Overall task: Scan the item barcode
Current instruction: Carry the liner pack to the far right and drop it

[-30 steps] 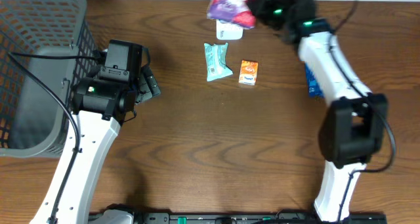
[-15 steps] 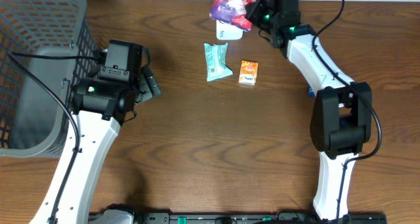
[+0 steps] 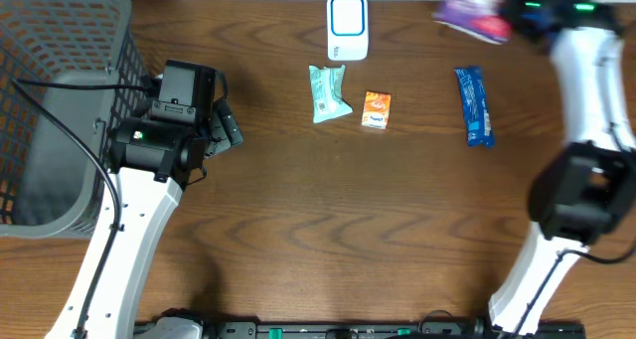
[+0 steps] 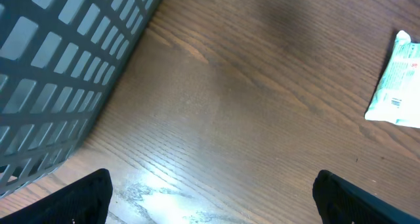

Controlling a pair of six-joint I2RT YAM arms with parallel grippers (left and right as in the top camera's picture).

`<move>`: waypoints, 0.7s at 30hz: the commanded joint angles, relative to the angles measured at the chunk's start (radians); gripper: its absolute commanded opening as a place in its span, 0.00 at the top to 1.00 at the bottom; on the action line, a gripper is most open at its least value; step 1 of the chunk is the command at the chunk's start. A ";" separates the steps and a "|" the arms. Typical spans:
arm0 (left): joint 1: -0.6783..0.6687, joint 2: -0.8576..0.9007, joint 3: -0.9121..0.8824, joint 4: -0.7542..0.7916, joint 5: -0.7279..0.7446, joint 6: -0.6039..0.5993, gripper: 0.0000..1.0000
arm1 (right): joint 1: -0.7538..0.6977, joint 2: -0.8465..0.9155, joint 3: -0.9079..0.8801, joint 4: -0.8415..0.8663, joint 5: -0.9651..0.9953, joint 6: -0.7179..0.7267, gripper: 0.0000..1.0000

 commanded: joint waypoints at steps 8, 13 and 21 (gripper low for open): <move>0.003 0.002 0.002 -0.003 0.005 -0.008 0.02 | -0.333 -0.039 0.012 -0.189 0.113 -0.172 0.98; 0.003 0.002 0.002 -0.003 0.005 -0.008 0.02 | -0.417 -0.039 0.002 -0.194 0.213 -0.174 0.76; 0.003 0.002 0.002 -0.003 0.005 -0.008 0.02 | -0.455 -0.039 -0.032 -0.202 0.241 -0.234 0.14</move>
